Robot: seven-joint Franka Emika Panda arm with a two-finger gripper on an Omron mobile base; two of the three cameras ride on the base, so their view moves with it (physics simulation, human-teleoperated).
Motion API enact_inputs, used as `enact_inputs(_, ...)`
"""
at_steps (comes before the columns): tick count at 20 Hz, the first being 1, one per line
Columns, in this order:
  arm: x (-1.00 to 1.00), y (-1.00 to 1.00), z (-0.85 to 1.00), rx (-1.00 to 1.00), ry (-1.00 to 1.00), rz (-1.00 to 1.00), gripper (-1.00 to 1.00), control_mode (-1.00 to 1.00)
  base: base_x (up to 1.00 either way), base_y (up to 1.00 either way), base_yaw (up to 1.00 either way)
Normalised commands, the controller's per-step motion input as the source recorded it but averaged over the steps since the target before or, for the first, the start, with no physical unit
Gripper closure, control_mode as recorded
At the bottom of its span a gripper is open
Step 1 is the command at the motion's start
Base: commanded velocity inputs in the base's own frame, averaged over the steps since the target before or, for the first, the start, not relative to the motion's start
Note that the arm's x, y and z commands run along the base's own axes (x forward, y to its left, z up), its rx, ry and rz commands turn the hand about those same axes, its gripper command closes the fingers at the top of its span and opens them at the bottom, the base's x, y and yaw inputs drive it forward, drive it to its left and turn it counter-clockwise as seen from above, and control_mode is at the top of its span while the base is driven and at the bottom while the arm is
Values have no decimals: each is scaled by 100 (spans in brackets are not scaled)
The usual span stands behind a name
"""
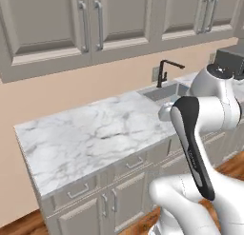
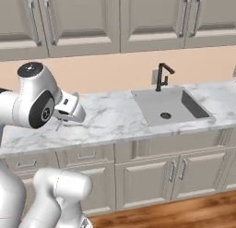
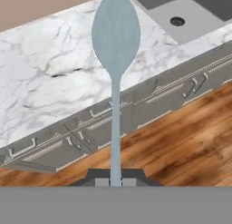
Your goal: Organize the utensils by type. Pick up the wooden spoons from the counter and place them in the open cabinet. Then pick up the metallic utensils from the counter and place them in the open drawer.
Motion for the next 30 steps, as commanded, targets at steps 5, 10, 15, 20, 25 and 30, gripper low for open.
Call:
enact_inputs(5, 0, 0, 0, 0, 0, 0, 100, 100, -52, -35, -67)
enact_inputs(10, 0, 0, 0, 0, 0, 0, 100, 100, -44, -32, -73)
enact_inputs(15, 0, 0, 0, 0, 0, 0, 100, 100, -41, -33, -73)
enact_inputs(20, 0, 0, 0, 0, 0, 0, 100, 100, -33, -14, -73)
enact_inputs(25, 0, 0, 0, 0, 0, 0, 100, 100, -33, 0, -72)
enact_inputs(30, 0, 0, 0, 0, 0, 0, 100, 100, -45, 0, -71)
